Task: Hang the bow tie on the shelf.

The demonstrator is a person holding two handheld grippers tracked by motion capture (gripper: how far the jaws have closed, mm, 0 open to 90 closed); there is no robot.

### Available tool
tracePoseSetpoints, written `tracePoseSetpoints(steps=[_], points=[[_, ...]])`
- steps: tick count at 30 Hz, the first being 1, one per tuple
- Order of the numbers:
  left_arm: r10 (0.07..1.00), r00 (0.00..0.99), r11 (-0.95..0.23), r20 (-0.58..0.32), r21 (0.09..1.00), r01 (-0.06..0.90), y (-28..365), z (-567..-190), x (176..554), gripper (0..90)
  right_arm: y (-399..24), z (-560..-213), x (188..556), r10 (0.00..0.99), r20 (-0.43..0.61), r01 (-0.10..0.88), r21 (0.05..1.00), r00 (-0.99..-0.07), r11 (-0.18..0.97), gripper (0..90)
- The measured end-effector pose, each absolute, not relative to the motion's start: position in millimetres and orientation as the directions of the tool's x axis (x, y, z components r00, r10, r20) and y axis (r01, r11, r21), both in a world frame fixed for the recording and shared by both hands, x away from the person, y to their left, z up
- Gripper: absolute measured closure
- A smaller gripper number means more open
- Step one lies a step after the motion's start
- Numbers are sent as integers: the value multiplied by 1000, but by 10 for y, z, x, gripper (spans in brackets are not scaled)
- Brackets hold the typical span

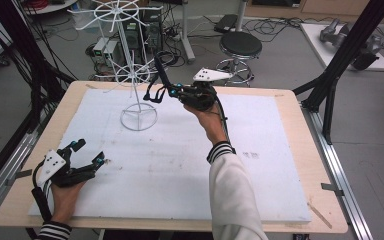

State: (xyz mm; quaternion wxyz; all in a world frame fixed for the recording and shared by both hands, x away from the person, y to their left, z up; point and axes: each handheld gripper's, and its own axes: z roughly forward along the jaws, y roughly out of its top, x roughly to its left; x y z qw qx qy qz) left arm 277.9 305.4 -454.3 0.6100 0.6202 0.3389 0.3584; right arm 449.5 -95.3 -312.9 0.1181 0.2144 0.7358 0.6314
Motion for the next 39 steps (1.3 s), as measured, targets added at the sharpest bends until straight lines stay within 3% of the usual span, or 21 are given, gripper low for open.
tracePoseSetpoints(steps=[39], points=[[857, 514, -24, 30, 1000, -17, 3056, -4544, 2778, 173, -662, -3383, 4617, 546, 105, 235, 956, -831, 174, 835]])
